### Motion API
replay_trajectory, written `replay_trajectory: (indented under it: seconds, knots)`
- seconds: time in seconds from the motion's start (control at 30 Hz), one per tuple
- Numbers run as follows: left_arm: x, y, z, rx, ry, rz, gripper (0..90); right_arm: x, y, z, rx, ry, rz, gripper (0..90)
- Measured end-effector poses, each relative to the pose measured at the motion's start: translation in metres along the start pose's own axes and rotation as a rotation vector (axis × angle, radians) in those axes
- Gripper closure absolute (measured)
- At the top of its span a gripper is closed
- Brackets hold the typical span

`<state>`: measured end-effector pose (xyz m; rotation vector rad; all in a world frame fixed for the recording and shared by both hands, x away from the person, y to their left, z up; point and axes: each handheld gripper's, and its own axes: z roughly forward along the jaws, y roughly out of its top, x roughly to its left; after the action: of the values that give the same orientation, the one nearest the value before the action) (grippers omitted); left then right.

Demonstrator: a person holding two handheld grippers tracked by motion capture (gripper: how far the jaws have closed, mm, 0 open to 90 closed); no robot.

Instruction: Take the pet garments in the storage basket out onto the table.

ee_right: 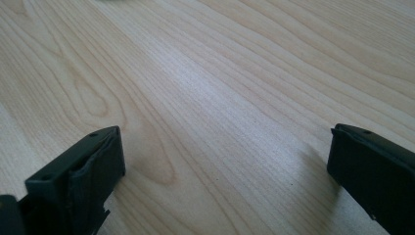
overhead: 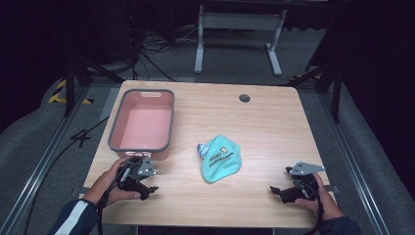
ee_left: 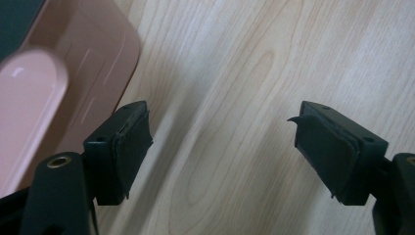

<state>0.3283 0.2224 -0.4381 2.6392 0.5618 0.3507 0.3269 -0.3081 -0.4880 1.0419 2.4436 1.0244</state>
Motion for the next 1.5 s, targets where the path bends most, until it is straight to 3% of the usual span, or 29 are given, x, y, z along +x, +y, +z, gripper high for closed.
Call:
replay_trajectory:
  seconds: [0.27,0.53,0.6,0.63,0.7,0.73,0.8,0.97,1.5]
  knots:
    - [0.008,-0.027,0.0,-0.036,0.001,-0.058,20.1,0.0,0.0,0.0,0.0,-0.001,0.001,0.8]
    - [0.016,-0.054,0.0,-0.096,-0.008,-0.149,19.5,0.0,0.0,0.0,0.001,0.0,0.0,0.8]
    - [0.016,-0.057,0.001,-0.098,-0.005,-0.153,19.0,0.0,0.0,0.0,0.0,0.0,0.001,0.8]
    - [0.016,-0.062,0.001,-0.101,-0.021,-0.169,19.0,0.0,0.0,0.0,0.001,0.001,0.0,0.8]
    - [0.019,-0.074,0.003,-0.151,-0.05,-0.22,17.3,-0.001,0.0,0.0,0.001,0.001,-0.005,0.8]
    - [0.019,-0.074,0.003,-0.151,-0.05,-0.22,16.1,0.0,0.0,0.0,0.001,0.0,-0.005,0.8]
    - [0.019,-0.085,0.005,-0.217,-0.034,-0.262,15.2,0.0,0.0,0.0,0.0,0.001,-0.005,0.8]
    - [0.016,-0.093,0.006,-0.275,-0.02,-0.273,14.4,0.0,0.0,0.0,0.001,0.001,-0.004,0.8]
    - [0.016,-0.093,0.006,-0.278,-0.017,-0.283,14.3,0.0,-0.001,-0.001,0.001,0.001,-0.004,0.8]
